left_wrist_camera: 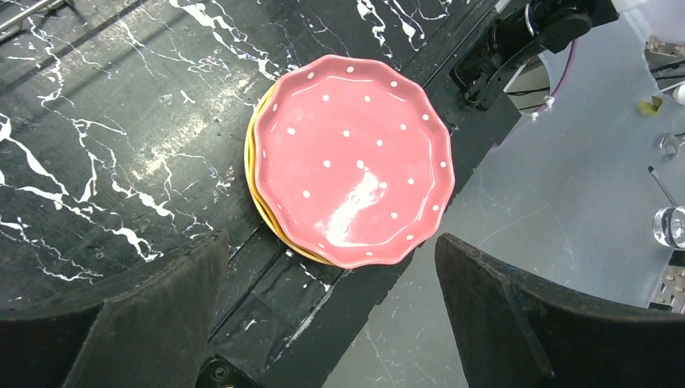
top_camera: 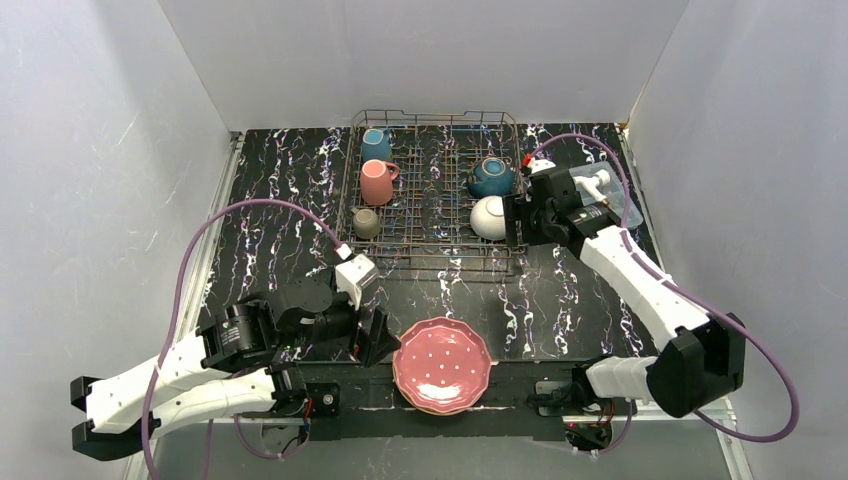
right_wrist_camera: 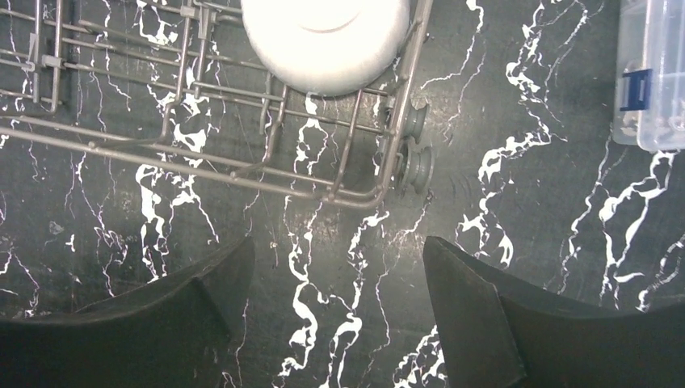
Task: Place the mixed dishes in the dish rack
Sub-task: Move the dish rack to the center of the board.
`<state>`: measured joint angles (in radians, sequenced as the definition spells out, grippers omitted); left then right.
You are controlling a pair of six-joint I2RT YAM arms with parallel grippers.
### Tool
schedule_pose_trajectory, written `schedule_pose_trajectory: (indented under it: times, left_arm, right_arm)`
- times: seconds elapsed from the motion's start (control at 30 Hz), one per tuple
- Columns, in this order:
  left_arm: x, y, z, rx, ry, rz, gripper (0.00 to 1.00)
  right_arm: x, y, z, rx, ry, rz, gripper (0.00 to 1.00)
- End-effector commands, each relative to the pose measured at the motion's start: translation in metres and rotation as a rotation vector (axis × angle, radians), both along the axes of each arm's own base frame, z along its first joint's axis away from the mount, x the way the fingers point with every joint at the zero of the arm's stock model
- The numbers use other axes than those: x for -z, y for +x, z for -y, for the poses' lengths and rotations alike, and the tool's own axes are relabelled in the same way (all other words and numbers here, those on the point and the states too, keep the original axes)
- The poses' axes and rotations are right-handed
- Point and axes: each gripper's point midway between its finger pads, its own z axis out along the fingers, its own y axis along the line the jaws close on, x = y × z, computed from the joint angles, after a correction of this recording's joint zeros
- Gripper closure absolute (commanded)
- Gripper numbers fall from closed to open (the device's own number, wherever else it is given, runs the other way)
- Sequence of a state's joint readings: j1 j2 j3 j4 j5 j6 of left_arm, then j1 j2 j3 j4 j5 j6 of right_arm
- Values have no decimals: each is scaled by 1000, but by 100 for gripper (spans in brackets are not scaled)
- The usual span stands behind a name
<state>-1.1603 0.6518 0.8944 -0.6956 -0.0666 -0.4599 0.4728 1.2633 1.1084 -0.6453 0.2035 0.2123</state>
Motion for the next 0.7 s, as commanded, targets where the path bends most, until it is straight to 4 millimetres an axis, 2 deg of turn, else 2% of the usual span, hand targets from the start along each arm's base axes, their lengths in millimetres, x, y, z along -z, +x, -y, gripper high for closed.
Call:
schedule_pose_trajectory:
  times: [0.0,0.33,0.67]
  left_arm:
    - [9,-2,3,41,5,7,2]
    - [24,-2,3,37,33,-5,2]
    - [28,1,-3,-11,38,-19,2]
  right_arm:
    - [-9,21,-14,-63,77,27,14]
    - [9,50,-9,-40,121,-6,8]
    - [23,64,-19,-61,177,-47,7]
